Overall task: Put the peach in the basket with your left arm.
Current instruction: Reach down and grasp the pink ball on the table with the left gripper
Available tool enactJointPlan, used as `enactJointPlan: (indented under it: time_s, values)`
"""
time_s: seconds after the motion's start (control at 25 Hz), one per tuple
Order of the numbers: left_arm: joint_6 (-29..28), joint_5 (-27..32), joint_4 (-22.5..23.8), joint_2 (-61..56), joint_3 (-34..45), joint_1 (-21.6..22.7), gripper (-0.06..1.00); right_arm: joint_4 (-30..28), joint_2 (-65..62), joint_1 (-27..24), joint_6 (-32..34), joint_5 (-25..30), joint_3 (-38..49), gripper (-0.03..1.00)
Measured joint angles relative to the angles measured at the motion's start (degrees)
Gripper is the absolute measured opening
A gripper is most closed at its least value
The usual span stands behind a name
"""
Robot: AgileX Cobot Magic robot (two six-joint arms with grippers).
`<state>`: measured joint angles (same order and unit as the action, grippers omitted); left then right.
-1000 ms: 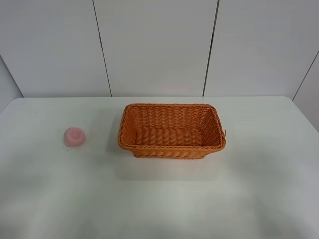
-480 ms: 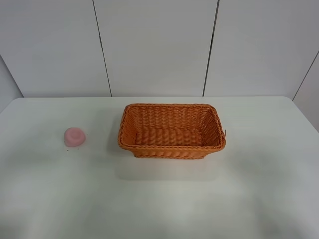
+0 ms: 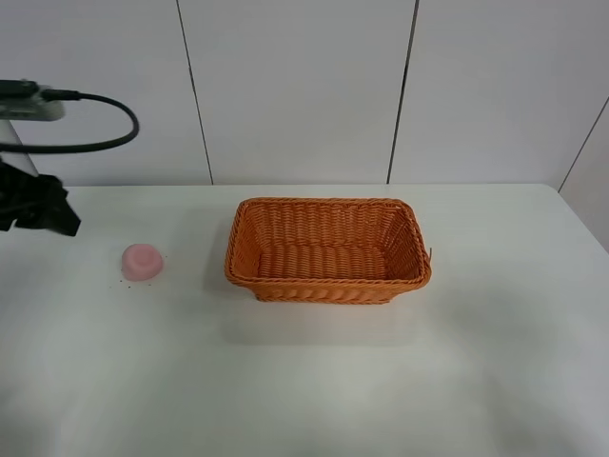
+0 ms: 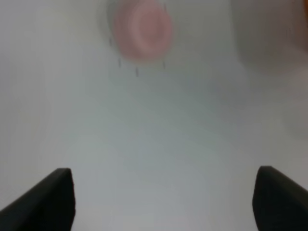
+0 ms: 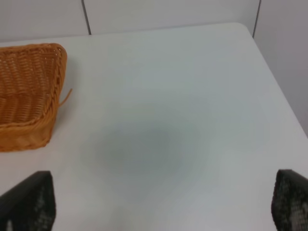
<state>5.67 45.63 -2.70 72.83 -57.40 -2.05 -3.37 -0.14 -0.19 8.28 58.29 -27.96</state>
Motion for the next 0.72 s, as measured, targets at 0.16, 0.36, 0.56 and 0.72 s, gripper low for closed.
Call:
enactJointPlan:
  time_s: [0.16,0.36,0.56,0.72]
  values:
    - [1.41,-3.50,0.00,15.31,-9.78,0.00,0.85,0.00,0.00,0.00,0.00,0.00,0.00,0.69]
    - [1.72,-3.70,0.00,31.18,-21.80,0.00,0.85,0.00,0.00,0.00,0.00,0.00,0.00,0.69]
    - [1.77,-0.79,0.00,43.03,-30.20,0.13,0.85,0.00,0.00,0.00,0.00,0.00,0.00,0.69]
    - [1.77,-0.32,0.00,49.21,-32.27,0.87,0.85,0.00,0.00,0.00,0.00,0.00,0.00,0.69]
